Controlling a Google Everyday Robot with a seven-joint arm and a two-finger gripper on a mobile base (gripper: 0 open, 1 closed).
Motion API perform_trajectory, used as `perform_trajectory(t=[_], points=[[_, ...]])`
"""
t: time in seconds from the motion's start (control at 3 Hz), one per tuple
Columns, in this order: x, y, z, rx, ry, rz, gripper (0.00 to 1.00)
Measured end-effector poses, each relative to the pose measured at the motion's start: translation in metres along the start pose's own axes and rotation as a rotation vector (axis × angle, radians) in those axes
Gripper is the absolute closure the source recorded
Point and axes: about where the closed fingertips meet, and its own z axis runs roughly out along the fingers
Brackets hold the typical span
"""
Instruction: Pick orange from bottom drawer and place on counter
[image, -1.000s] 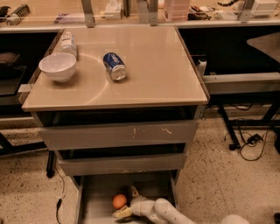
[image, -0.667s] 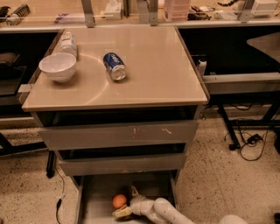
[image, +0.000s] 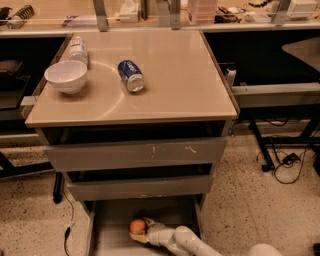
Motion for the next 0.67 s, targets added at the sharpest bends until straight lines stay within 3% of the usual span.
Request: perform_trajectory(t=[0.67], points=[[-0.0002, 0.0001, -0.0001, 0.0, 0.0, 0.0, 0.89]])
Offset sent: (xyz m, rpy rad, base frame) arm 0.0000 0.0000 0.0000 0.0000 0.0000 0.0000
